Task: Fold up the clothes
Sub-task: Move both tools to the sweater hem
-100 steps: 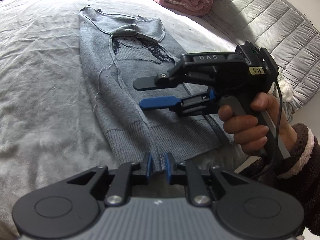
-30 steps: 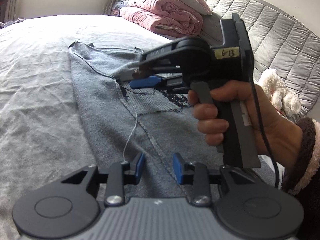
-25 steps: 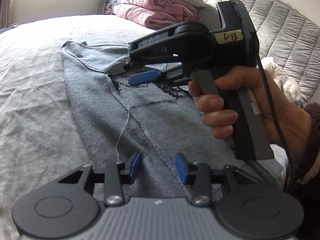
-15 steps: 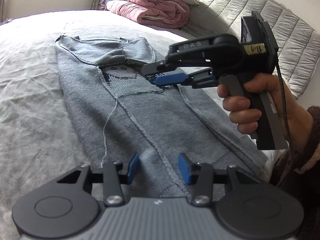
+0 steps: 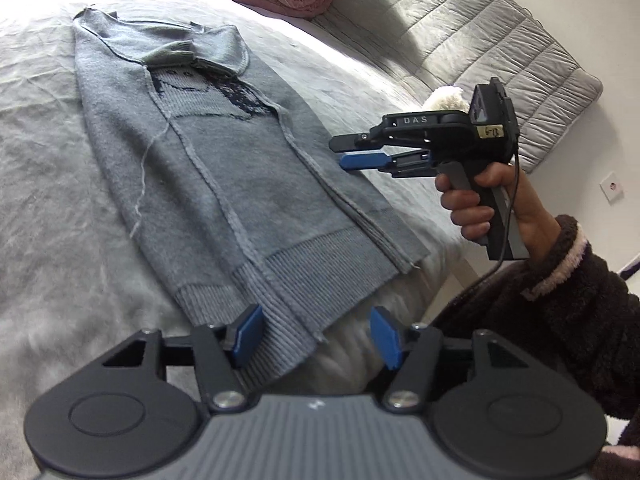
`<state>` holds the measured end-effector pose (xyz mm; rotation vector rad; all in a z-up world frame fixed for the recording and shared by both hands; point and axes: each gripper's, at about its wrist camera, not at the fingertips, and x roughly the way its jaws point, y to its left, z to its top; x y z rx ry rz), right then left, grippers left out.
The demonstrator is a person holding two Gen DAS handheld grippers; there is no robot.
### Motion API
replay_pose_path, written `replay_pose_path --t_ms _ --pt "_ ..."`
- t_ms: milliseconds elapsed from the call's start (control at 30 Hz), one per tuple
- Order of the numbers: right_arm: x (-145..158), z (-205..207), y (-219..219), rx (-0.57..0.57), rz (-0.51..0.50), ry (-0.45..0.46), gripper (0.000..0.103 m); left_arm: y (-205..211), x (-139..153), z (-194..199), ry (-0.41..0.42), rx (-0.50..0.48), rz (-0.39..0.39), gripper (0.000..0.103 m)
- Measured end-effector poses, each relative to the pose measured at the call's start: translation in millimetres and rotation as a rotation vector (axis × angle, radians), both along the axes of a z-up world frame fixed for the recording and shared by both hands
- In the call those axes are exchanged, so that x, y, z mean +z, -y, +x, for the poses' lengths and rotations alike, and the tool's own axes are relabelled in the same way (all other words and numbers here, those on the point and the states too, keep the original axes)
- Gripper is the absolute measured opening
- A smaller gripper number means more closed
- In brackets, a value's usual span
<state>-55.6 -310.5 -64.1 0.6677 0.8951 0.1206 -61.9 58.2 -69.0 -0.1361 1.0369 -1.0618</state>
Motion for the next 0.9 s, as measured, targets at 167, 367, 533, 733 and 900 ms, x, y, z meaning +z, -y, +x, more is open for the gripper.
replay_pose_path --t_ms 167,367,533,733,900 --pt "8 -15 23 -0.023 0.147 -0.088 0.046 -8 11 6 -0.077 0.028 -0.018 0.062" --pt "10 -34 47 -0.007 0.232 -0.217 0.048 -33 9 20 -0.185 0.143 -0.001 0.067" --pt "5 -47 52 0.019 0.231 -0.257 0.048 -51 -4 31 -0.288 0.225 0.007 0.067" --pt "-8 -55 47 0.073 0.296 -0.291 0.048 -55 -25 35 -0.384 0.257 -0.054 0.066" --pt "-18 -56 39 0.118 0.333 -0.305 0.039 -56 -46 34 -0.46 0.278 -0.146 0.065"
